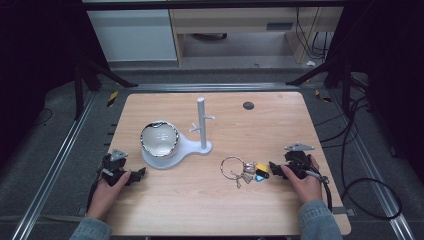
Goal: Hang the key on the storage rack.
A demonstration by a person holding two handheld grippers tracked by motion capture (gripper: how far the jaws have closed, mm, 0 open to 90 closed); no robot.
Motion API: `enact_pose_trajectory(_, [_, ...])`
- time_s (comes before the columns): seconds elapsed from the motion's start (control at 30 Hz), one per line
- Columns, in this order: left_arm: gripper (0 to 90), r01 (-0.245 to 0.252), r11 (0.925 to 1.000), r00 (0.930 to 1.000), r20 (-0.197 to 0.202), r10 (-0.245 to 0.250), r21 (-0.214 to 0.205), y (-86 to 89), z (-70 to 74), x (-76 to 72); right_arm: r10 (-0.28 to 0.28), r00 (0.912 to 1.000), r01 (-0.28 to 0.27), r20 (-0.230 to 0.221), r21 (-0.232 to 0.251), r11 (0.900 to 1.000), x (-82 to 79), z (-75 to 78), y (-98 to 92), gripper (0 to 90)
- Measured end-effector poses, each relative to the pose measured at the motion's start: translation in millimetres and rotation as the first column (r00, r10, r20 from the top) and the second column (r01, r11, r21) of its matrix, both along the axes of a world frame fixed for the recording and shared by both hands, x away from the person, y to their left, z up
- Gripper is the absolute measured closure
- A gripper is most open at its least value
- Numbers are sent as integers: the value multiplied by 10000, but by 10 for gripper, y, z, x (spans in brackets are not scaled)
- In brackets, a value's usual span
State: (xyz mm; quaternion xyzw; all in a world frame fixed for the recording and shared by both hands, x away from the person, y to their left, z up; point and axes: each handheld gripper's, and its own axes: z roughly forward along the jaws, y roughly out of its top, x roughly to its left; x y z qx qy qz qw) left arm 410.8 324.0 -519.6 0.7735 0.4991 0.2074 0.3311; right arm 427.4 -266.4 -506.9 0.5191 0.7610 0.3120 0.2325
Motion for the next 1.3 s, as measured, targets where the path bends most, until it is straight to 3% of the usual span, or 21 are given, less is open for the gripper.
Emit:
enact_pose_trajectory(0.53, [0,20,10000,10000,-5,-20,47,2,2,2,343,9994,-343,-35,-4,9994,-23,6,-48,14])
enact_pose_trajectory(0.73, [0,21,10000,10000,-8,-20,42,1,2,3,484,9986,-486,-188,-95,9988,-48,60,-87,162])
enact_pose_trajectory(0.87, [0,15,10000,10000,-11,-15,33,1,2,4,913,9949,-930,-435,-408,9948,-87,168,-75,231])
enact_pose_trajectory(0.9, [0,13,10000,10000,-12,-13,38,1,2,3,1159,9919,-1195,-516,-716,9903,-95,230,-65,248])
enact_pose_trajectory(1.03, [0,-16,10000,10000,-9,16,43,2,2,4,1711,9819,-1777,-810,-834,9805,-78,327,-56,283])
enact_pose_trajectory(1.17, [0,-27,10000,10000,-8,27,43,2,2,5,2281,9637,-2458,-1388,-1275,9609,-17,425,-52,346])
enact_pose_trajectory(1.3, [0,-28,10000,10000,-9,28,43,2,2,5,2644,9448,-2915,-1936,-1275,9481,41,512,-33,374])
